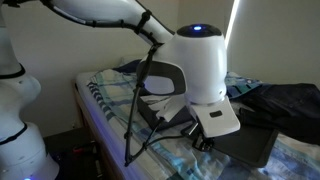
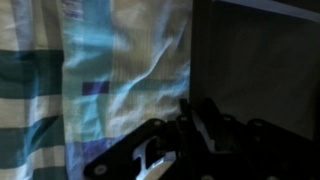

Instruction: Cover the box with the lid

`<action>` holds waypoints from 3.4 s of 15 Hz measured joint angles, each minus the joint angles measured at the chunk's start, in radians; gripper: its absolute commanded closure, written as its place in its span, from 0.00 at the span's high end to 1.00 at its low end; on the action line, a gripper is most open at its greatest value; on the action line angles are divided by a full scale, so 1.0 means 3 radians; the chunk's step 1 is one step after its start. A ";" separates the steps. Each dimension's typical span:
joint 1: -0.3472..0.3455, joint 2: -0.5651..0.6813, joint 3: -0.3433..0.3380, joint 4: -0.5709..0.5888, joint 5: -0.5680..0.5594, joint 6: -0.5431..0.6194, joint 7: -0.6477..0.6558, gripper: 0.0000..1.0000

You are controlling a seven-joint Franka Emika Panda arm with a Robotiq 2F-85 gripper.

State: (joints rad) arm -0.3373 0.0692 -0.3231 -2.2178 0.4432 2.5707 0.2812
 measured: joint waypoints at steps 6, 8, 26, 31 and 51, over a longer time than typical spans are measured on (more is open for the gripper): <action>0.0028 -0.0272 0.0000 0.0076 0.0043 0.0005 0.0009 0.07; 0.0039 -0.0342 0.0000 0.0135 0.0066 0.0010 0.0013 0.07; 0.0289 -0.0694 0.0089 0.0424 0.0183 0.0030 -0.0021 0.06; 0.0320 -0.0754 0.0094 0.0408 0.0175 -0.0006 -0.0077 0.02; 0.0344 -0.0831 0.0148 0.0894 0.0181 -0.0045 0.0421 0.02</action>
State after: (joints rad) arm -0.2342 -0.1800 -0.2787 -1.9495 0.4976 2.5573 0.4075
